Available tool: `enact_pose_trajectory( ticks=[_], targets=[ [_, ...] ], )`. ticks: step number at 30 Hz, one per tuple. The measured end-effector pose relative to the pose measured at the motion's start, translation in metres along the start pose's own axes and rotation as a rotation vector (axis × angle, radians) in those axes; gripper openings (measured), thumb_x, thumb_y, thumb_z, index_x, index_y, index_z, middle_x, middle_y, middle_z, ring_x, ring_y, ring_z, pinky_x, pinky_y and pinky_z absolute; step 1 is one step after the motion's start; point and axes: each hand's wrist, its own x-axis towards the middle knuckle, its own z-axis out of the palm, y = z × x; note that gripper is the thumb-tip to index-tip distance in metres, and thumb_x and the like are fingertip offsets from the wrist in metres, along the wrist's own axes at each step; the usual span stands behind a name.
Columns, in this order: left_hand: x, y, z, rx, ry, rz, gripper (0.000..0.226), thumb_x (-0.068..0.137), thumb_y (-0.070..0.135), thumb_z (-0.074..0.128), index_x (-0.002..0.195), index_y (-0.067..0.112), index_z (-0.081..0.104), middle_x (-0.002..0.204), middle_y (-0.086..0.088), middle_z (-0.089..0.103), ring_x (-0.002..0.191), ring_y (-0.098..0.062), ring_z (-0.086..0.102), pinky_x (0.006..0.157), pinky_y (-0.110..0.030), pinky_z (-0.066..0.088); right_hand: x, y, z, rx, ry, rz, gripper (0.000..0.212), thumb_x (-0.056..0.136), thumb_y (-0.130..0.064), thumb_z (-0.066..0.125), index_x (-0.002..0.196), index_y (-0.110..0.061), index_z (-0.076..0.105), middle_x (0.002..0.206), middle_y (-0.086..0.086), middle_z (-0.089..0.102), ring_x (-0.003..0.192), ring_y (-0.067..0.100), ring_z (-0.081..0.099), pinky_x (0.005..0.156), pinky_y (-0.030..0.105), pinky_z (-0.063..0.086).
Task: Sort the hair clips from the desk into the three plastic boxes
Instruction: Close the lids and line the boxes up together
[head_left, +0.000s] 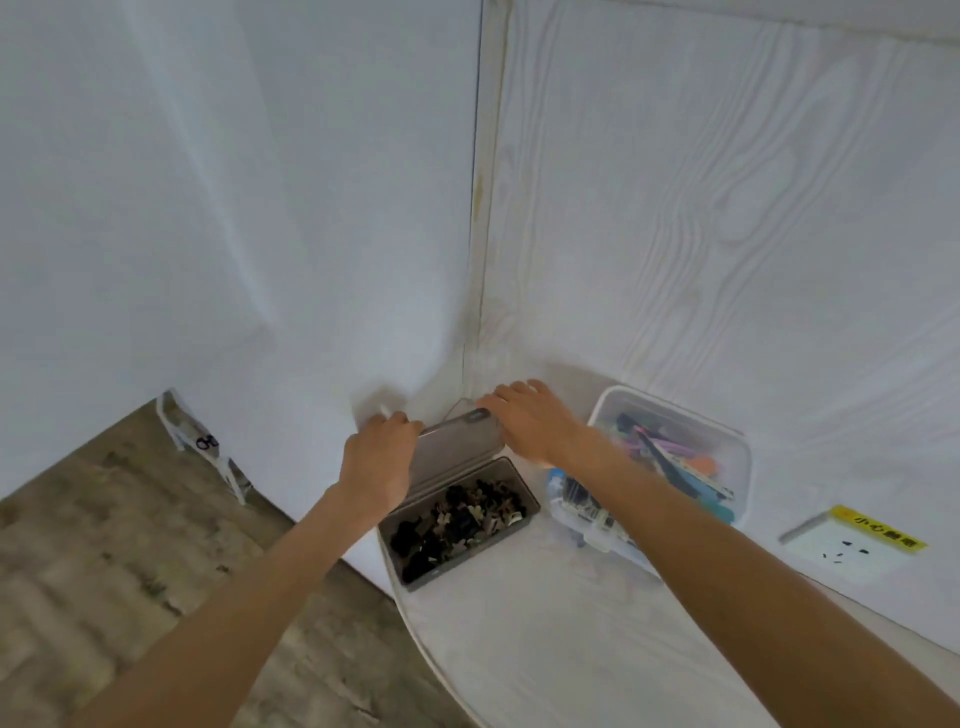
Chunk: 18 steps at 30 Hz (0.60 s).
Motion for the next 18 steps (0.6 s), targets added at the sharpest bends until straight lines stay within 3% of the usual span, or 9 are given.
enact_pose_trajectory(
  ticks=[3, 6, 13, 18],
  targets=[
    [-0.026, -0.006, -0.004, -0.062, -0.075, 0.021, 0.048, 0.085, 0.006, 0.050, 0.128, 0.028, 0.047, 0.113, -0.001, 0.059, 0.104, -0.023, 0.056, 0.079, -0.034, 0.045, -0.011, -0.016, -0.002, -0.018, 0.007, -0.115, 0.032, 0.095, -0.019, 0.042, 0.126, -0.021, 0.050, 0.122, 0.006, 0.057, 0.118, 0.026, 0.047, 0.101, 0.037, 0.031],
    [-0.047, 0.000, -0.009, -0.052, -0.167, 0.089, 0.045, 0.089, 0.011, 0.046, 0.130, 0.027, 0.040, 0.111, -0.006, 0.061, 0.097, -0.026, 0.059, 0.072, -0.029, 0.039, -0.030, -0.025, 0.001, 0.081, -0.031, -0.134, 0.026, 0.095, -0.020, 0.047, 0.119, -0.019, 0.056, 0.113, 0.006, 0.060, 0.110, 0.024, 0.052, 0.090, 0.037, 0.043],
    [-0.092, 0.025, -0.003, 0.009, -0.049, 0.150, 0.038, 0.092, 0.014, 0.045, 0.127, 0.026, 0.040, 0.107, -0.003, 0.063, 0.091, -0.025, 0.061, 0.074, -0.032, 0.043, -0.087, -0.031, 0.005, 0.094, -0.018, -0.152, 0.023, 0.093, -0.023, 0.051, 0.115, -0.022, 0.057, 0.108, 0.005, 0.064, 0.105, 0.023, 0.058, 0.088, 0.035, 0.045],
    [-0.112, 0.037, 0.010, 0.083, -0.003, 0.224, 0.044, 0.087, 0.009, 0.048, 0.127, 0.026, 0.039, 0.109, 0.001, 0.059, 0.094, -0.020, 0.058, 0.066, -0.028, 0.036, -0.124, -0.040, 0.016, 0.031, -0.003, -0.172, 0.031, 0.090, -0.021, 0.052, 0.121, -0.019, 0.055, 0.107, 0.006, 0.061, 0.103, 0.024, 0.057, 0.081, 0.037, 0.049]
  ],
)
